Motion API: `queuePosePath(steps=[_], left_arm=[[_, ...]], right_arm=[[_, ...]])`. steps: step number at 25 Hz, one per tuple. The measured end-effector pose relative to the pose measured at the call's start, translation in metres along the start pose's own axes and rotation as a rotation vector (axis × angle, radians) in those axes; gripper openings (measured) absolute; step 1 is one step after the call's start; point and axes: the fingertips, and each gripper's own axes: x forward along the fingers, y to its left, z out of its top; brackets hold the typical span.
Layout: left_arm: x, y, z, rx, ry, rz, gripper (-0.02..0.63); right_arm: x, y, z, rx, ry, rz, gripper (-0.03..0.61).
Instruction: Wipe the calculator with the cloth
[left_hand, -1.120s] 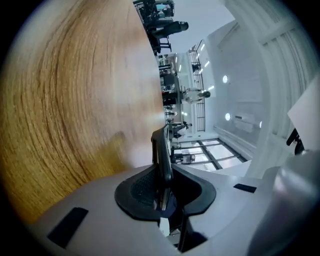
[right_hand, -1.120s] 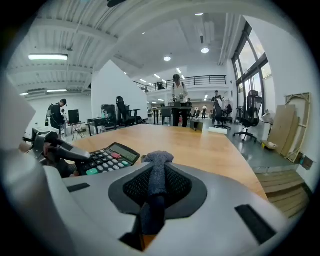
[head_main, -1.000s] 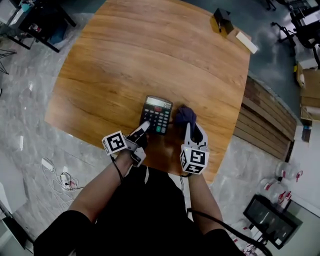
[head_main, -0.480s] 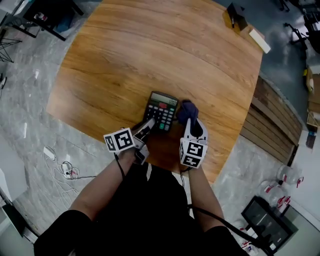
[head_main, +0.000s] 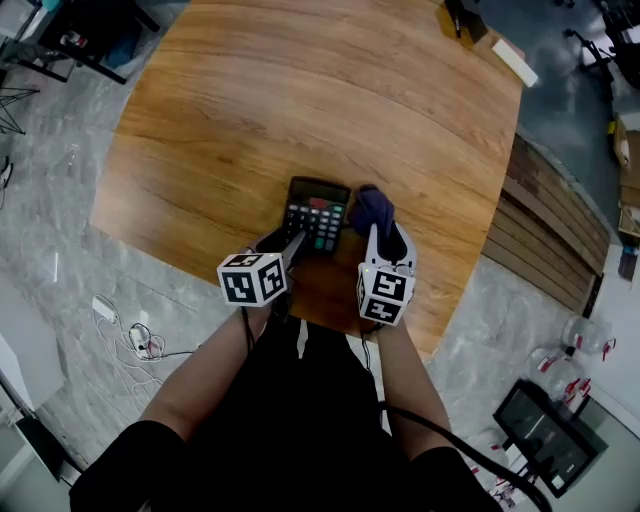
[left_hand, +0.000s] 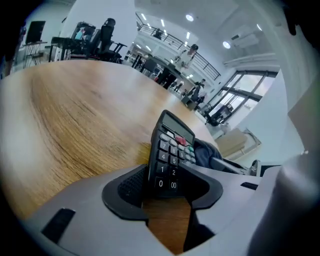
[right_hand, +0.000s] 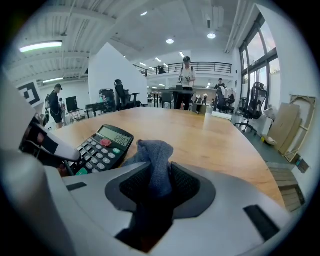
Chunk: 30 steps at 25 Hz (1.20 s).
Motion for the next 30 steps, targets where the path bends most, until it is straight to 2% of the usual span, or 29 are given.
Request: queuePosePath(steps=[2, 9, 16, 18, 19, 21, 23, 27, 30], left_arm=[[0.001, 0.001, -0.001, 0.027, 0.010, 0.024, 0.190], [-0.006, 0.003, 0.000, 0.139, 0.003, 0.083, 0.213], [-0.043, -0.030, 0.034, 0.249, -0.160, 0.020, 0.212], [-0.065, -0.051, 0.050, 0.297, -0.227, 0.003, 0.179], [-0.077, -0.062, 0.059, 0.324, -0.271, -0.002, 0.133], [-0.106, -0.086, 0.080, 0.379, -0.381, -0.014, 0.059], [-0.136, -0.110, 0.099, 0.422, -0.496, -0.037, 0.015], [-0.189, -0.157, 0.124, 0.499, -0.696, -0.100, 0.008], [-0.218, -0.187, 0.130, 0.590, -0.818, -0.126, 0.008]], right_arm=[[-0.002, -0.004, -0.001, 0.021, 0.011, 0.010, 0.107], [-0.025, -0.015, 0.014, 0.017, -0.029, -0.001, 0.110], [-0.070, -0.009, 0.058, 0.009, -0.175, -0.012, 0.110], [-0.091, 0.002, 0.079, 0.002, -0.226, 0.016, 0.106], [-0.101, 0.009, 0.091, -0.001, -0.256, 0.034, 0.095], [-0.124, 0.021, 0.119, -0.006, -0.332, 0.067, 0.062], [-0.149, 0.031, 0.145, -0.007, -0.411, 0.097, 0.040], [-0.193, 0.046, 0.186, 0.019, -0.531, 0.172, 0.017], [-0.215, 0.056, 0.205, 0.023, -0.571, 0.216, 0.015]])
